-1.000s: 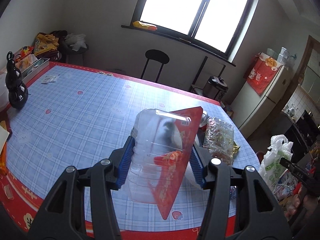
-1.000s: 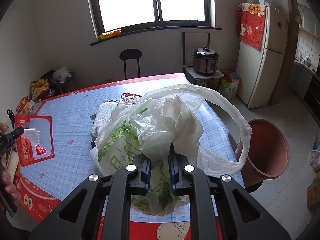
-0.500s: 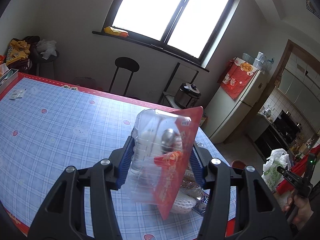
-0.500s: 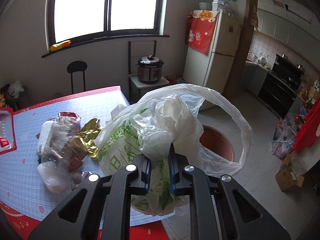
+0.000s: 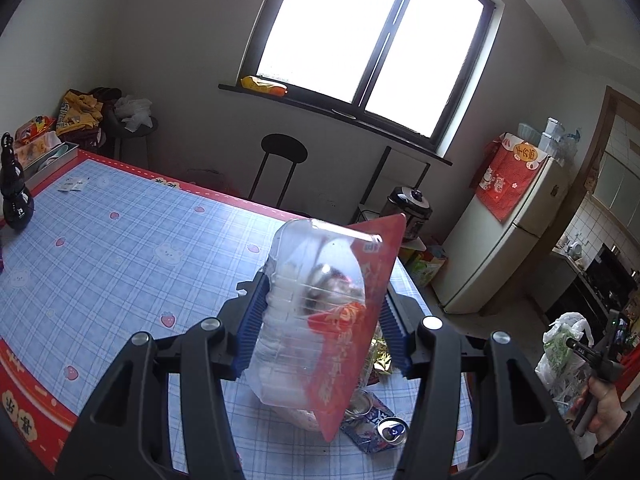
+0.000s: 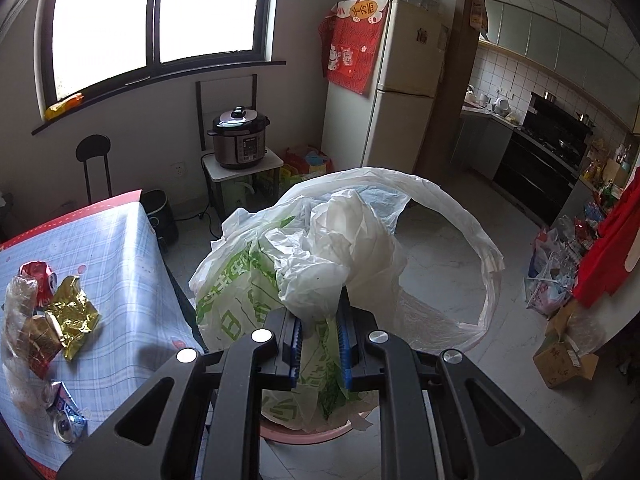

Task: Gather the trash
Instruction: 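Carry the bag over the brown bucket and open the right tool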

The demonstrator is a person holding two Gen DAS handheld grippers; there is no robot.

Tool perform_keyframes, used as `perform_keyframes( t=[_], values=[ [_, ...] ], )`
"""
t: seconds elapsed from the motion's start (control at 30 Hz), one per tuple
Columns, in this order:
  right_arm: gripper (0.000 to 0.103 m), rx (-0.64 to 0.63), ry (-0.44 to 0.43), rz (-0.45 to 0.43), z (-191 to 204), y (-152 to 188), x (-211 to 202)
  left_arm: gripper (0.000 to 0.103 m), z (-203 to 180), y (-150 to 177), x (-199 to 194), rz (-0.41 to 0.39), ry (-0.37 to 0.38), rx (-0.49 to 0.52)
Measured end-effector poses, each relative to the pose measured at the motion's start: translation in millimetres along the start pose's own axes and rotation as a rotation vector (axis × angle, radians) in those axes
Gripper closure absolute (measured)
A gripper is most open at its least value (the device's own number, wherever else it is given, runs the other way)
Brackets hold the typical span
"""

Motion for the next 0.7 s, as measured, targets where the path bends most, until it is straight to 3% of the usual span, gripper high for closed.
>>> perform_keyframes(
  t=[0.23, 0.3, 0.47, 0.63, 0.7],
  values=[
    [0.075, 0.053, -0.056, 0.027, -9.2, -6.2, 30.6, 0.048, -25.0, 5.1, -11.1, -0.003, -0.025, 0.025],
    [0.059, 0.078, -0.061, 0.021, -10.4, -10.8, 33.5, 0.048, -28.9, 3.3, -11.5, 0.000, -0.021, 0.033],
    [0.033, 0.089, -0.057, -0.017, -5.4, -24.9, 26.5, 0.048, -37.5, -4.6, -16.3, -0.005, 0.003, 0.075],
    [0.018, 0.125, -0.052, -0.044, -5.9, -33.5, 4.6, 0.048, -43.8, -11.2, -17.1, -0.008, 0.033, 0.116],
    [0.007, 0.151, -0.038, -0.065, -8.7, -36.2, -9.8, 0.048, -46.9, -13.6, -14.8, -0.005, 0.051, 0.131]
  ],
)
Point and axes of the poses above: each gripper's, at about its wrist camera, not at the fingertips, and x roughly the way its jaws point, z to its left, y to its underside, the point moved 6 cm from there along x, roughly the way its jaws point, and after that the axes turned 4 degrees about -x, right-handed, at the moved point
